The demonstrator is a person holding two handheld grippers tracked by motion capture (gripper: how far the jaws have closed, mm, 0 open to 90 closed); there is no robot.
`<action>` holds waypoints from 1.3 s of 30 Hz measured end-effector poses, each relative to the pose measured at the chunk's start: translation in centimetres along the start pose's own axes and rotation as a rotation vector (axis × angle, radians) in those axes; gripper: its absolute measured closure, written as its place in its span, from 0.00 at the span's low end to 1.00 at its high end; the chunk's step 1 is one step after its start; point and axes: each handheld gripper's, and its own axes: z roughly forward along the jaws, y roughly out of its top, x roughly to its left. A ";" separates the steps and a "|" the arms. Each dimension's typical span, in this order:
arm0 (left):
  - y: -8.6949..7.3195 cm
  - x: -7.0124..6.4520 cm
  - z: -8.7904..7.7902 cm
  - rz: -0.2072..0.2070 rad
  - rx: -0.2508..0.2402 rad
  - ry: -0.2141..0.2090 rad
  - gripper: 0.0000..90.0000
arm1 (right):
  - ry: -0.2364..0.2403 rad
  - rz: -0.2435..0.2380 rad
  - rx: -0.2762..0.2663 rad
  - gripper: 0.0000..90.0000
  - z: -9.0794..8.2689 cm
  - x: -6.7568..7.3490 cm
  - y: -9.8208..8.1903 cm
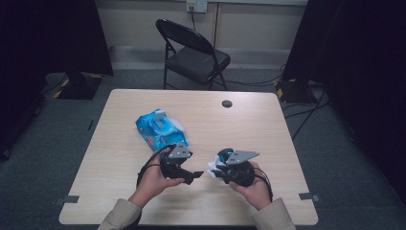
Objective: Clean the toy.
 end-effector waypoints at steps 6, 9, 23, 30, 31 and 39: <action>-1.4 0.8 -1.7 -0.033 -0.009 0.015 0.21 | 0.061 -0.066 0.047 0.85 2.9 1.9 0.3; -2.0 1.1 -2.1 -0.049 -0.015 0.021 0.22 | 0.082 -0.082 0.055 0.85 3.9 2.3 0.5; -3.0 0.8 -1.7 -0.076 0.004 0.000 0.28 | 0.110 -0.073 0.038 0.61 4.7 2.7 0.8; -2.8 0.3 -0.9 -0.056 0.000 -0.015 0.30 | 0.024 0.022 -0.042 0.34 1.8 0.7 0.8; -2.8 0.2 -0.9 -0.057 -0.004 -0.019 0.31 | 0.011 0.044 -0.058 0.32 1.4 0.2 0.8; -2.5 -0.7 0.0 -0.024 0.010 -0.069 0.37 | -0.217 0.155 -0.035 0.17 -0.7 -3.3 -0.2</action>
